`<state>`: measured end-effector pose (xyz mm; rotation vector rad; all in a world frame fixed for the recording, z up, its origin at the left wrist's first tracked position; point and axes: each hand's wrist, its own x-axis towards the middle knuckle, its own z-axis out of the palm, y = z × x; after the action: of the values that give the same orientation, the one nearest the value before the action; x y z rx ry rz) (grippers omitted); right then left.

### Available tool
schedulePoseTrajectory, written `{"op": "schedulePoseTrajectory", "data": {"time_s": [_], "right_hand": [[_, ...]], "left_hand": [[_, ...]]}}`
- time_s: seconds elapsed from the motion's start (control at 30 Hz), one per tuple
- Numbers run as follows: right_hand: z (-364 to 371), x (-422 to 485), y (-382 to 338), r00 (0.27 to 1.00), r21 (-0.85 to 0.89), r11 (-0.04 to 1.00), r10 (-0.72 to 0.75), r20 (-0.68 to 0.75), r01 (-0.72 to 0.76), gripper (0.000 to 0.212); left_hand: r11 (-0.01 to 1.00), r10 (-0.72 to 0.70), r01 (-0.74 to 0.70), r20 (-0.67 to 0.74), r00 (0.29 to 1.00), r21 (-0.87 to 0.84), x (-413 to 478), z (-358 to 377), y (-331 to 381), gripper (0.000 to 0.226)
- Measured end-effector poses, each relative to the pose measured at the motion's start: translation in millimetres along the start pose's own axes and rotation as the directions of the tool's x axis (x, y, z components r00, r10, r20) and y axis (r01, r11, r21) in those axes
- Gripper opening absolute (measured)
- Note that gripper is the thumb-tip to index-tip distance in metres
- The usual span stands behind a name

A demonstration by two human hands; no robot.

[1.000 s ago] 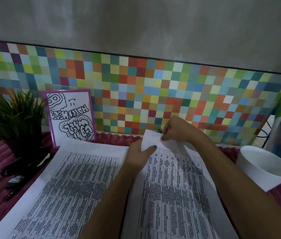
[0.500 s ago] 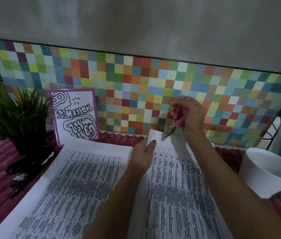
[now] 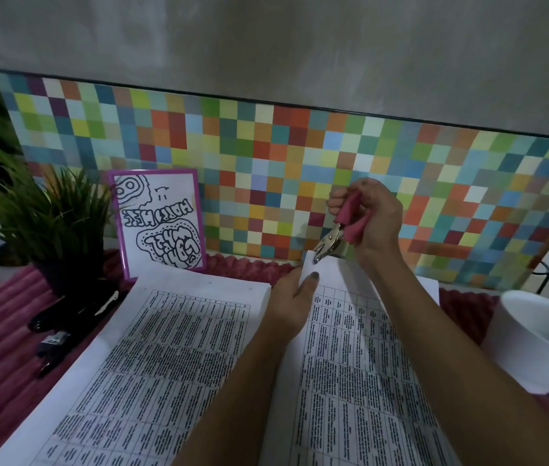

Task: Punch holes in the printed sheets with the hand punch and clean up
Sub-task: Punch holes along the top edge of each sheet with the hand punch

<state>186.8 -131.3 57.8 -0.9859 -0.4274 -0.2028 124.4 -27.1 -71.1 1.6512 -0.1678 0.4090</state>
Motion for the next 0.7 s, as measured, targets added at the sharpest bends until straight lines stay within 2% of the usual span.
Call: {"op": "schedulePoseTrajectory", "data": {"time_s": [0.3, 0.47, 0.7], "right_hand": [[14, 1, -1, 0.995, -0.124, 0.989, 0.084, 0.052, -0.077, 0.018], [16, 4, 2, 0.998, -0.163, 0.985, 0.062, 0.017, -0.058, 0.019], [14, 7, 7, 0.997, -0.162, 0.985, 0.054, -0.057, -0.063, 0.020]], "left_hand": [[0.999, 0.031, -0.031, 0.000, 1.000, 0.038, 3, 0, -7, 0.038], [0.998, 0.039, -0.040, 0.014, 0.999, 0.045, 3, 0, -7, 0.031], [0.999, 0.010, -0.011, 0.051, 0.999, 0.037, 1, 1, -6, 0.036]]}}
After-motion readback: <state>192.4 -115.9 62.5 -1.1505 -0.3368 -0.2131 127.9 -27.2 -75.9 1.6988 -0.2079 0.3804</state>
